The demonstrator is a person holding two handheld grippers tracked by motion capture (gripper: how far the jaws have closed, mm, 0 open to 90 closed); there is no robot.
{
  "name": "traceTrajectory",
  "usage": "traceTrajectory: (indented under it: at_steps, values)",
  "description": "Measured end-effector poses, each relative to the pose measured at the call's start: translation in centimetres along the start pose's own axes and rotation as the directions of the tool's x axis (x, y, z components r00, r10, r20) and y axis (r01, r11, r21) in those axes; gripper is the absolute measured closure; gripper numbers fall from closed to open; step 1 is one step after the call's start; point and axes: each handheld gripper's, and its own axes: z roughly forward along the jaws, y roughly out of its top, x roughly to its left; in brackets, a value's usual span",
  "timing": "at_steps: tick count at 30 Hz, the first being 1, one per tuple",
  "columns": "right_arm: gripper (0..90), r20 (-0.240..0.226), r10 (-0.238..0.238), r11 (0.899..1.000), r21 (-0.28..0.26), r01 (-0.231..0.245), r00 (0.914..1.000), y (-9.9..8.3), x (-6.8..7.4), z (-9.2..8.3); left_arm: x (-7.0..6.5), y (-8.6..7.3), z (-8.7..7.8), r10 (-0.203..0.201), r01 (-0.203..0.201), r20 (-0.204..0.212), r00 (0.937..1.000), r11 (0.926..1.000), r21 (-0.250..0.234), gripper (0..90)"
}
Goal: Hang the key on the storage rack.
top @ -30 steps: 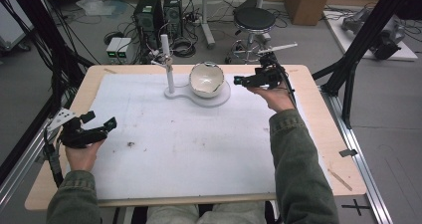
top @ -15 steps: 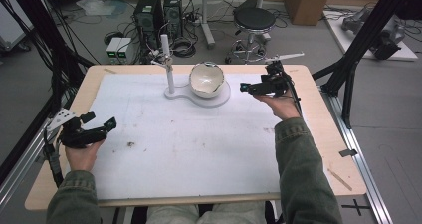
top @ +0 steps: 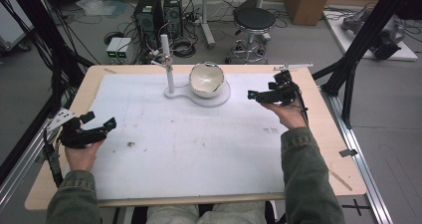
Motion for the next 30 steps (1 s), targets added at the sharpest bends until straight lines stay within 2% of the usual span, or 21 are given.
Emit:
traceTrajectory:
  at_steps: [10, 17, 25, 28, 30]
  values:
    - [0.6, 0.027, -0.014, 1.000, 0.003, 0.014, 0.9995, -2.3, -0.1, -0.5, -0.1, -0.1, 0.1, 0.022, -0.021, -0.006, 0.9997, 0.9997, 0.014, 2.5]
    - [0.6, 0.035, -0.003, 1.000, -0.003, 0.003, 0.9994, -3.7, -0.2, -0.7, -0.1, -0.1, 0.1, 0.022, -0.022, -0.005, 0.9997, 0.9996, 0.018, 2.5]
    - [0.6, 0.059, 0.013, 0.998, -0.054, -0.009, 0.9982, -5.3, -0.6, -1.6, -0.3, -0.2, 0.2, 0.029, -0.029, -0.004, 0.9996, 0.9992, 0.026, 2.5]
    - [0.6, 0.096, 0.017, 0.997, -0.071, -0.010, 0.9953, -6.4, -0.9, -2.0, -0.3, -0.2, 0.2, 0.030, -0.030, -0.002, 0.9996, 0.9992, 0.026, 2.5]
    - [0.6, 0.102, 0.024, 0.997, -0.075, -0.017, 0.9945, -7.0, -1.1, -2.2, -0.3, -0.2, 0.3, 0.033, -0.033, 0.000, 0.9995, 0.9990, 0.030, 2.5]
